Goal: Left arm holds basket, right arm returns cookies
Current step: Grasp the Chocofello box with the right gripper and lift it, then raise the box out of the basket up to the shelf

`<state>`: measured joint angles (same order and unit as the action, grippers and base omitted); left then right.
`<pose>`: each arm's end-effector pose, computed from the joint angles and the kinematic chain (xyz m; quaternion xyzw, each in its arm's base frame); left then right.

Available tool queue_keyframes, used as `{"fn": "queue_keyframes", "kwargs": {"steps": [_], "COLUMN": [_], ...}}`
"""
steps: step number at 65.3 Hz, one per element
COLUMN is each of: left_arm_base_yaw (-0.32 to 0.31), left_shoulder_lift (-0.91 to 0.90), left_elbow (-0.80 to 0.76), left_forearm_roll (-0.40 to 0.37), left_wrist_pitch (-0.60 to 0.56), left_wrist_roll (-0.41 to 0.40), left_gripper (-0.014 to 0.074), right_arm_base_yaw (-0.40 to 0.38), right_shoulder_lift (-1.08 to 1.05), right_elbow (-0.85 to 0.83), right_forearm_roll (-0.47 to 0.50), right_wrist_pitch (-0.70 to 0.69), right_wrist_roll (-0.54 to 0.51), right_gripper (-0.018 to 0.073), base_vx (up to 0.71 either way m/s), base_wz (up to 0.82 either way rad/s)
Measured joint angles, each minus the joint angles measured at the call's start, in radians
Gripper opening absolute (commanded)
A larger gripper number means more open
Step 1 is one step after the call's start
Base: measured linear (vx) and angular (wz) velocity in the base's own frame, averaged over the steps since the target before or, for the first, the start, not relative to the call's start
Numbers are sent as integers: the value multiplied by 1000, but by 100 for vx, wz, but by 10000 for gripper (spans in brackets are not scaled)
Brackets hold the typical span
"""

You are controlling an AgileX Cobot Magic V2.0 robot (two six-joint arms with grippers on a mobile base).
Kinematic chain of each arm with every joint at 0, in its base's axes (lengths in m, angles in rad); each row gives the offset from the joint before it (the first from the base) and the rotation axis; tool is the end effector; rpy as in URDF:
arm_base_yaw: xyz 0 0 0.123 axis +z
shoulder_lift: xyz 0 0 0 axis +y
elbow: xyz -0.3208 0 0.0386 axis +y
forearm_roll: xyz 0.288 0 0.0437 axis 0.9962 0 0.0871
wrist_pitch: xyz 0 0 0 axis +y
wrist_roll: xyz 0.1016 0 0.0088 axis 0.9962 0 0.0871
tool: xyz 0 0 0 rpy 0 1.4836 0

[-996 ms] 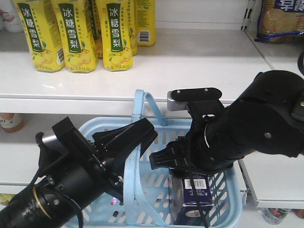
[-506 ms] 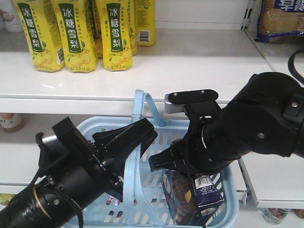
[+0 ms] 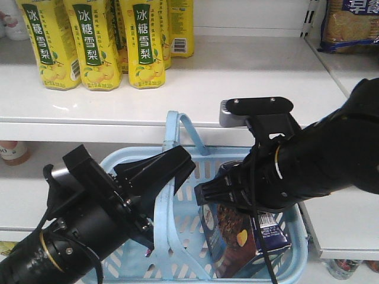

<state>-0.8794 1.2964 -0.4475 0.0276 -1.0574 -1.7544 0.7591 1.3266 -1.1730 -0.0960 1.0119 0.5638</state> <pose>0.1708 -0.2102 0.2846 -0.2397 0.5449 -0.7782 0.2002 0.2229 0.2000 0.3532 -0.1091 0.9627 0.1135 0.2202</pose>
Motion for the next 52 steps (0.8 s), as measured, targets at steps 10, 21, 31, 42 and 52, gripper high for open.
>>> {"fn": "queue_keyframes", "kwargs": {"steps": [10,21,31,42,52], "left_arm_base_yaw": [0,0,0,0,0], "left_shoulder_lift": [0,0,0,0,0], "left_elbow": [0,0,0,0,0], "left_forearm_roll": [0,0,0,0,0], "left_wrist_pitch": [0,0,0,0,0], "left_wrist_roll": [0,0,0,0,0], "left_gripper": [0,0,0,0,0], "right_arm_base_yaw": [0,0,0,0,0], "right_shoulder_lift": [-52,-108,-158,-219,-273], "right_elbow": [0,0,0,0,0], "right_forearm_roll": [10,15,33,37,37], "right_wrist_pitch": [0,2,10,14,15], "right_wrist_roll": [3,17,24,26,26], "right_gripper": [-7,-7,-7,-7,-7], "base_vx": [0,0,0,0,0], "base_wz": [0,0,0,0,0]}}
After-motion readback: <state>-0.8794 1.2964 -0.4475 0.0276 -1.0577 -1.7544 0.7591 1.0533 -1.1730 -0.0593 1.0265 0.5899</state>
